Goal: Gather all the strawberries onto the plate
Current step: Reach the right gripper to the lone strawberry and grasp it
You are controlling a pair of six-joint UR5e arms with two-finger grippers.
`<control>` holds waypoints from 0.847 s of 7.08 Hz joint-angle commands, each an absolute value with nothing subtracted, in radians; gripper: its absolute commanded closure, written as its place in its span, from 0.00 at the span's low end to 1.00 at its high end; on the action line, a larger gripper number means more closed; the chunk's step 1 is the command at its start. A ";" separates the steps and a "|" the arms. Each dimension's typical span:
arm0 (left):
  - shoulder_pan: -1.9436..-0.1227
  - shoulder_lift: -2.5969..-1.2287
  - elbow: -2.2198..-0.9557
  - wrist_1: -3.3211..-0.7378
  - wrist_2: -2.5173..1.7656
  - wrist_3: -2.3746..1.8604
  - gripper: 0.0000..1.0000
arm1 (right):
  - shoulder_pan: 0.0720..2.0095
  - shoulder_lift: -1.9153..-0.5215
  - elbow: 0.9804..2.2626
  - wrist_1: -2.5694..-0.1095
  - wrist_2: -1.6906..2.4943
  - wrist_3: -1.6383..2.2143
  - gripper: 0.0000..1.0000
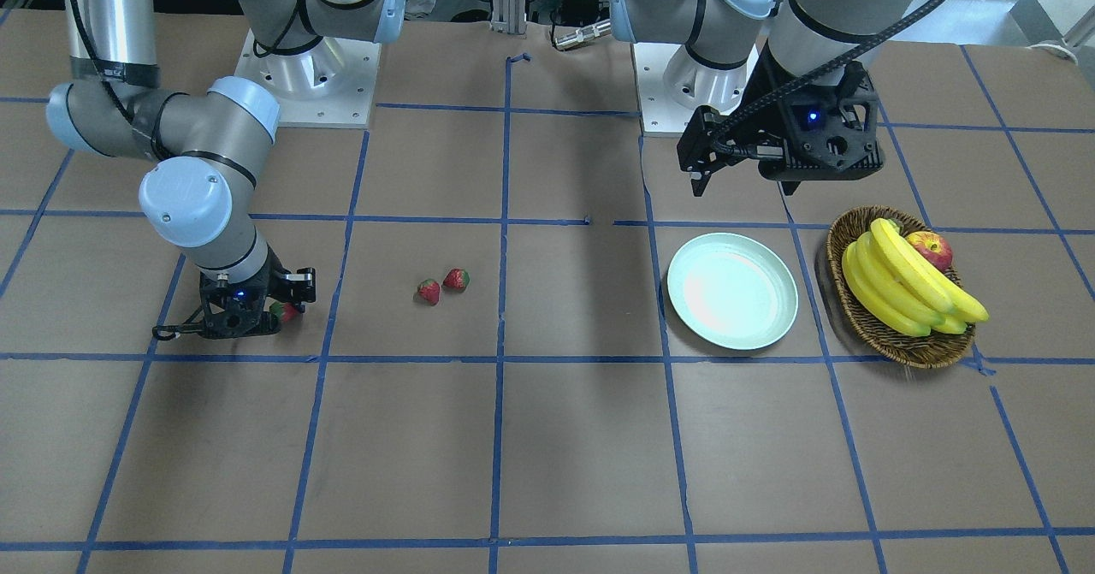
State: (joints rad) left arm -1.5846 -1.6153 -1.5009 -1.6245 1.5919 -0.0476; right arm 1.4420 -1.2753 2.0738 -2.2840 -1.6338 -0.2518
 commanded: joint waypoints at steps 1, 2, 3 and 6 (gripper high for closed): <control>-1.585 -1.615 -1.500 -1.624 1.591 -0.048 0.00 | 1.442 -1.275 2.071 -2.284 -1.631 -0.250 0.96; -1.585 -1.615 -1.500 -1.624 1.591 -0.048 0.00 | 1.442 -1.276 2.069 -2.283 -1.634 -0.241 1.00; -1.585 -1.615 -1.500 -1.624 1.591 -0.048 0.00 | 1.442 -1.284 2.068 -2.284 -1.632 -0.233 1.00; -1.585 -1.615 -1.500 -1.624 1.592 -0.046 0.00 | 1.549 -1.295 1.945 -2.183 -1.618 -0.089 1.00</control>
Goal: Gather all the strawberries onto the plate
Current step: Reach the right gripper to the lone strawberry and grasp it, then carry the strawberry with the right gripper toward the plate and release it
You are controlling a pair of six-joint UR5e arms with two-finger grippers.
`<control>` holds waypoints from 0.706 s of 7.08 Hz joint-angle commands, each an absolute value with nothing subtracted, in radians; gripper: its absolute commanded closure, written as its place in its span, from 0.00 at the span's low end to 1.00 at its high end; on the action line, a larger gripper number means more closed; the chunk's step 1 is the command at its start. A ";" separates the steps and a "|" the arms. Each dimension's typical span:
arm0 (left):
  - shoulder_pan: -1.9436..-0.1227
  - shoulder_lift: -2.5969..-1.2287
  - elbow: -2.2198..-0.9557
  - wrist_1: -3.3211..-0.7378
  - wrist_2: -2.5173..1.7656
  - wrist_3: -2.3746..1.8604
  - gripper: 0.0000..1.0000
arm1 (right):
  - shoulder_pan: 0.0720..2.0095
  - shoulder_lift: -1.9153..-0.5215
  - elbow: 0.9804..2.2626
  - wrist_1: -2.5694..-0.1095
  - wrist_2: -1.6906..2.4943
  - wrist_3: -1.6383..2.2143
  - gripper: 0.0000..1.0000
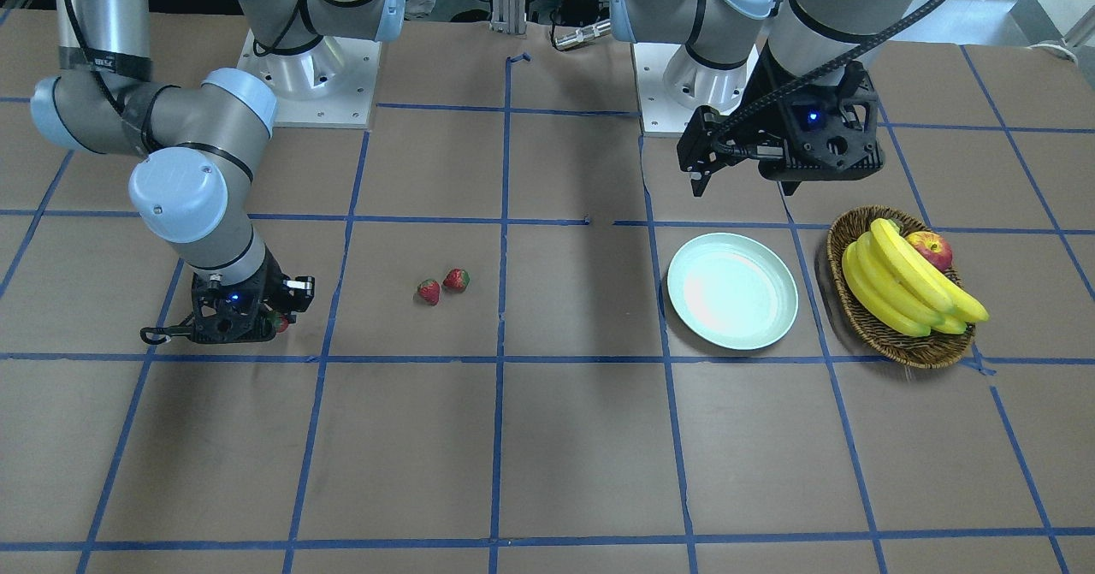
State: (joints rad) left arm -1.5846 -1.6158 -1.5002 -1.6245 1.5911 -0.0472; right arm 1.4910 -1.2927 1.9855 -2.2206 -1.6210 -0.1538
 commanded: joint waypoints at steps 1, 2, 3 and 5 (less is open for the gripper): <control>-1.585 -1.615 -1.500 -1.624 1.591 -0.046 0.00 | 1.589 -1.293 1.925 -2.180 -1.612 -0.033 1.00; -1.585 -1.617 -1.500 -1.624 1.591 -0.046 0.00 | 1.639 -1.292 1.901 -2.180 -1.567 0.036 1.00; -1.585 -1.615 -1.500 -1.624 1.591 -0.046 0.00 | 1.704 -1.281 1.855 -2.160 -1.559 0.096 1.00; -1.585 -1.617 -1.500 -1.624 1.591 -0.046 0.00 | 1.819 -1.223 1.766 -2.112 -1.489 0.266 1.00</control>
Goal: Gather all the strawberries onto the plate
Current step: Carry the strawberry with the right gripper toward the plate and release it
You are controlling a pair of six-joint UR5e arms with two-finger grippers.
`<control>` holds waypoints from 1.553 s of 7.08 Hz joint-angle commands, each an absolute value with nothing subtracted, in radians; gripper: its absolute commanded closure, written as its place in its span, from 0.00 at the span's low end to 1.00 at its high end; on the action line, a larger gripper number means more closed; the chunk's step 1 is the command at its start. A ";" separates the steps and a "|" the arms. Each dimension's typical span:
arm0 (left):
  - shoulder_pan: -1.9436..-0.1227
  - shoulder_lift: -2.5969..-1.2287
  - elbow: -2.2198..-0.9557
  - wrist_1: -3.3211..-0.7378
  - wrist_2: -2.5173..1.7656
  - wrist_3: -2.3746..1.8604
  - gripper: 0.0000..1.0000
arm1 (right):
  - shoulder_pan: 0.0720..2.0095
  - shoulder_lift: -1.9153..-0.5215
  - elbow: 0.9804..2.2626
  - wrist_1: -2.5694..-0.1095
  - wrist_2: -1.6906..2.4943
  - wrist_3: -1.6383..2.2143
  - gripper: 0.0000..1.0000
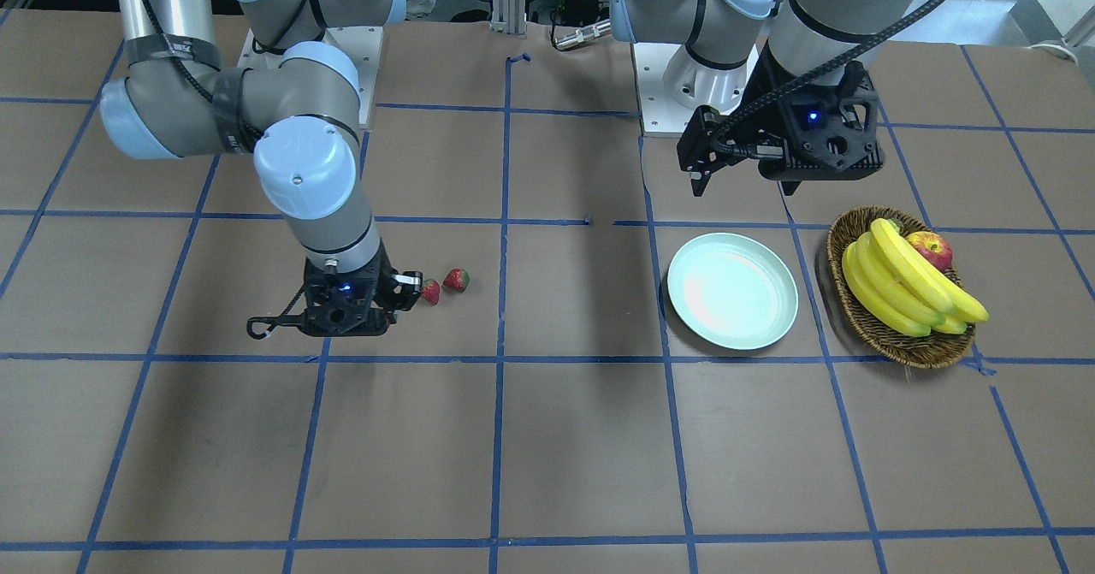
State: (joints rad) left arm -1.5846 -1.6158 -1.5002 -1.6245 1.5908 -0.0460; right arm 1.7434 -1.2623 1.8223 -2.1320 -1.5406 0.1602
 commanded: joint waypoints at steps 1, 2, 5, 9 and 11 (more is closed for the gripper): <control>-1.585 -1.615 -1.500 -1.624 1.591 -0.046 0.00 | 1.869 -1.171 1.716 -2.112 -1.458 0.361 1.00; -1.585 -1.615 -1.500 -1.624 1.591 -0.046 0.00 | 1.928 -1.131 1.660 -2.112 -1.447 0.418 1.00; -1.585 -1.617 -1.500 -1.624 1.591 -0.049 0.00 | 2.023 -1.040 1.632 -2.115 -1.408 0.506 1.00; -1.585 -1.615 -1.500 -1.624 1.591 -0.049 0.00 | 2.036 -1.045 1.677 -2.112 -1.405 0.505 0.00; -1.582 -1.611 -1.499 -1.624 1.592 -0.046 0.00 | 2.033 -1.101 1.683 -2.064 -1.420 0.499 0.00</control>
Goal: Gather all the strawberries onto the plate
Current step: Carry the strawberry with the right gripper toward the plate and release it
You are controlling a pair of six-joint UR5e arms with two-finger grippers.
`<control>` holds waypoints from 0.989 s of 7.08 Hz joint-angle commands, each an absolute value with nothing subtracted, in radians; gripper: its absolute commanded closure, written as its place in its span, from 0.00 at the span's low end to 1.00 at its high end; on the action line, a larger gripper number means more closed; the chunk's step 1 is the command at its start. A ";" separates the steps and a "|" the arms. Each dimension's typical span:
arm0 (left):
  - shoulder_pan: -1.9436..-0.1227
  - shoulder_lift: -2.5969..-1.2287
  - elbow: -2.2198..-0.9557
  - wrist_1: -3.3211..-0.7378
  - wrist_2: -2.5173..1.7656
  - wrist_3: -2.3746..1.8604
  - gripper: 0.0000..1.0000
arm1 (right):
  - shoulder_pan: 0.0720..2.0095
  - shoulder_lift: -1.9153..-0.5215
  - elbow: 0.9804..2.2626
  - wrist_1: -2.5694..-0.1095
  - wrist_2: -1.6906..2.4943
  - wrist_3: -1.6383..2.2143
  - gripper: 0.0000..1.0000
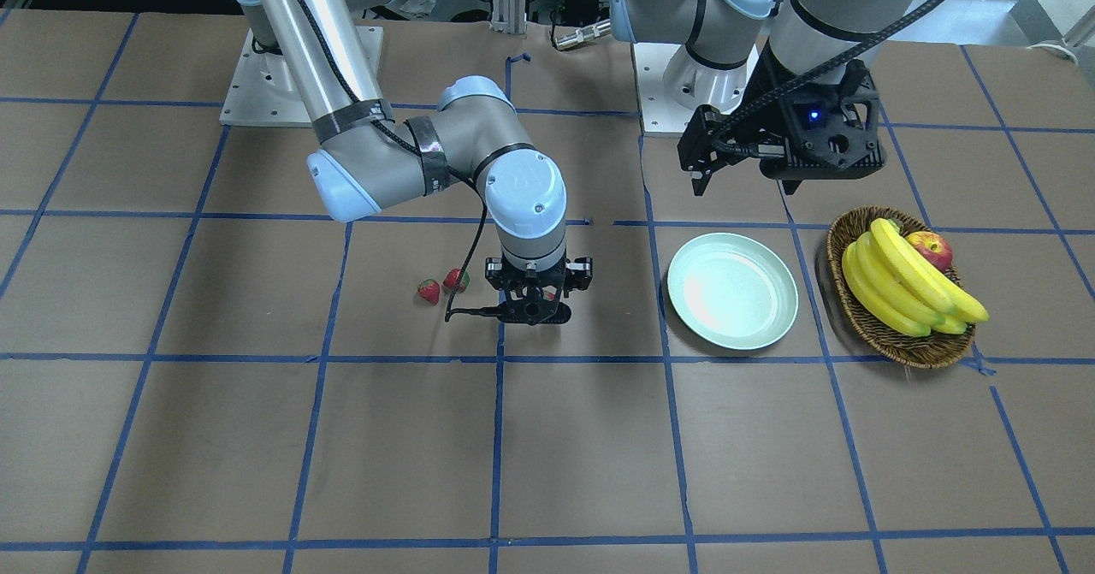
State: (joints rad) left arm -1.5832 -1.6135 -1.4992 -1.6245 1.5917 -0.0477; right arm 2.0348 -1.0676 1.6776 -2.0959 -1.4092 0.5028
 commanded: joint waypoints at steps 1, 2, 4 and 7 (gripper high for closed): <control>-1.578 -1.611 -1.499 -1.624 1.592 -0.045 0.00 | 2.007 -1.118 1.686 -2.053 -1.431 0.499 0.00; -1.575 -1.611 -1.499 -1.623 1.592 -0.041 0.00 | 1.953 -1.136 1.689 -1.987 -1.483 0.496 0.00; -1.578 -1.611 -1.500 -1.624 1.592 -0.043 0.00 | 1.809 -1.256 1.820 -1.977 -1.503 0.395 0.00; -1.582 -1.612 -1.502 -1.624 1.591 -0.044 0.00 | 1.750 -1.262 1.947 -2.080 -1.523 0.576 0.00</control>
